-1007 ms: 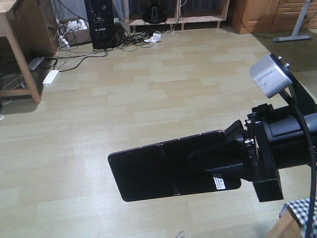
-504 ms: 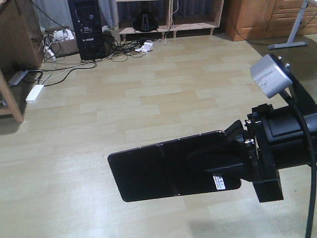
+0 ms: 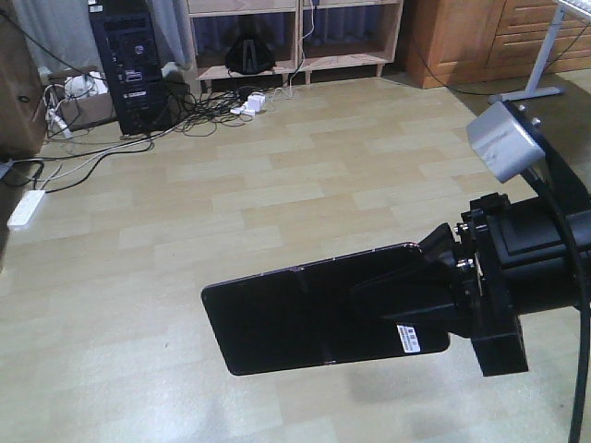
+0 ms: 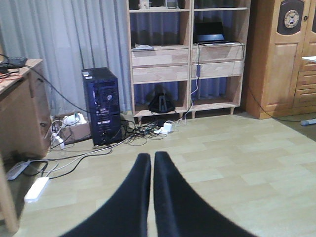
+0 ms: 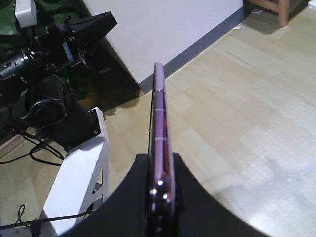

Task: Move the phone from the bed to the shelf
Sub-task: 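Hold the phone in the right gripper while driving to the shelf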

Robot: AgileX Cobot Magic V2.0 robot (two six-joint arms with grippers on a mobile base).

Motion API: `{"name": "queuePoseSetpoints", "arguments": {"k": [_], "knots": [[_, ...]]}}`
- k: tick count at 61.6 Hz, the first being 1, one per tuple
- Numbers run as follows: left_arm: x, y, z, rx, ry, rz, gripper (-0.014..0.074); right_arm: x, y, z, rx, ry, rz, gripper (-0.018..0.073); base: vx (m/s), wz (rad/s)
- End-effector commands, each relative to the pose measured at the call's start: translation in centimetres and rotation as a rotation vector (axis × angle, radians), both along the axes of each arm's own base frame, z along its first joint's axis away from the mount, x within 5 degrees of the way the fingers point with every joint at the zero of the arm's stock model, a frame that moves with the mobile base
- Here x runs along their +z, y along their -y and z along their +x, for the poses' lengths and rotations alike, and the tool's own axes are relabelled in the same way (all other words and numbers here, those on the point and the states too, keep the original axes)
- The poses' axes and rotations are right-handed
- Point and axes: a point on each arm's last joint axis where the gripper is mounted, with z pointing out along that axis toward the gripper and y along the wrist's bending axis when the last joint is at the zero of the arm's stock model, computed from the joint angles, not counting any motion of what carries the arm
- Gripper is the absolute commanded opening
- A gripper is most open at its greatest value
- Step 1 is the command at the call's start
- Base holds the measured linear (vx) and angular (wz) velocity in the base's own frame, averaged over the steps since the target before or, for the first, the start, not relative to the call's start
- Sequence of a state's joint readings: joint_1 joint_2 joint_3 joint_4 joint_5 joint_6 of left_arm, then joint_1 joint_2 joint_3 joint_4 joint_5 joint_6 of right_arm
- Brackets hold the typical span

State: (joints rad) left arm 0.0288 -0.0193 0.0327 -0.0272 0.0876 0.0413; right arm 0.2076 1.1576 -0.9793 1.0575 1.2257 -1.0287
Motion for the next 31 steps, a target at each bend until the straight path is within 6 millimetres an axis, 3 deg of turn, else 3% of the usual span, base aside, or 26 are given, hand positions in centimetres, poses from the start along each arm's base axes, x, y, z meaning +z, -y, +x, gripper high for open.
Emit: {"name": "queuePoseSetpoints", "arguments": {"k": [1, 31], "knots": [[1.53, 0.01, -0.19, -0.002, 0.103, -0.016, 0.0001, 1.69, -0.26, -0.92, 0.046, 0.001, 0.086, -0.0002, 0.39, -0.09], [1.53, 0.01, -0.19, -0.002, 0.103, -0.016, 0.0001, 1.8, -0.22, -1.09, 0.048, 0.007, 0.086, -0.0002, 0.4, -0.1]]}}
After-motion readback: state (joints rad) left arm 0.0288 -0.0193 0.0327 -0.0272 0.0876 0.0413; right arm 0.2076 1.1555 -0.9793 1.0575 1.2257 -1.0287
